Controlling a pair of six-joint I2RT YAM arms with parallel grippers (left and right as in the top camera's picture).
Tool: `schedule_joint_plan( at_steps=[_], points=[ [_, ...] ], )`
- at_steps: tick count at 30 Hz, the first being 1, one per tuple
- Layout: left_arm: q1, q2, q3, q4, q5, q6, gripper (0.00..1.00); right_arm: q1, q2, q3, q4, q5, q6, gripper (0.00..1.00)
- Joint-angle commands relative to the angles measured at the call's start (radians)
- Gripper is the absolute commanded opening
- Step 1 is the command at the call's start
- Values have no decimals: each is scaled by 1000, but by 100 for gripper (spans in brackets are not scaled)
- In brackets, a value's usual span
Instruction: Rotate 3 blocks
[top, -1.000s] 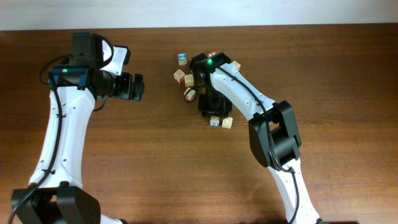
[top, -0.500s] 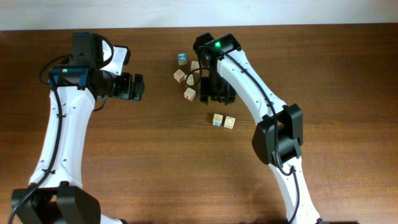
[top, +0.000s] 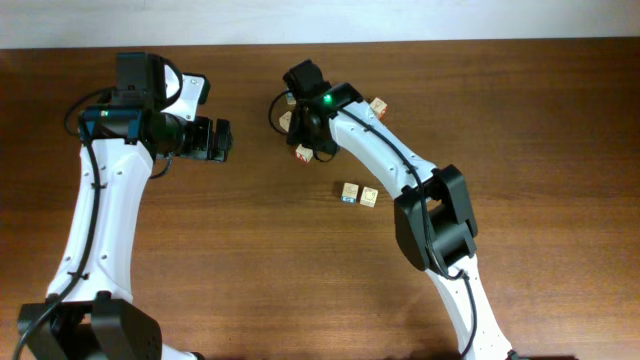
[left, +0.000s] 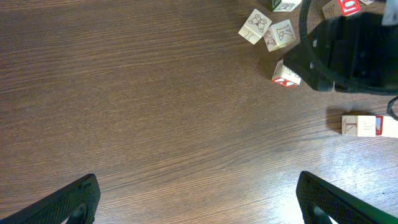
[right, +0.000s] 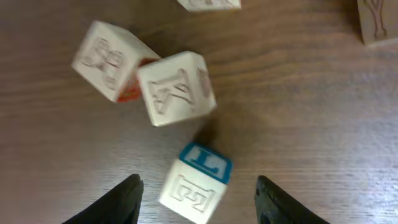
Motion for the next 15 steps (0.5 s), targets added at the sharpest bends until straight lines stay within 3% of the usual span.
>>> schedule_joint_plan(
  at_steps=[1, 5, 6, 8, 10, 15],
  points=[
    [2, 2, 21, 0, -3, -12, 99, 8, 2, -48, 58, 19, 15, 58],
    [2, 2, 21, 0, -3, -12, 99, 13, 5, -86, 92, 20, 14, 50],
    [2, 2, 21, 0, -3, -12, 99, 13, 12, -86, 81, 18, 14, 36],
    [2, 2, 21, 0, -3, -12, 99, 13, 12, -86, 16, 3, -1, 30],
    [2, 2, 21, 0, -3, -12, 99, 11, 12, -85, -114, -97, -83, 29],
    [2, 2, 21, 0, -3, -12, 99, 11, 12, -85, -398, -98, -155, 34]
  ],
)
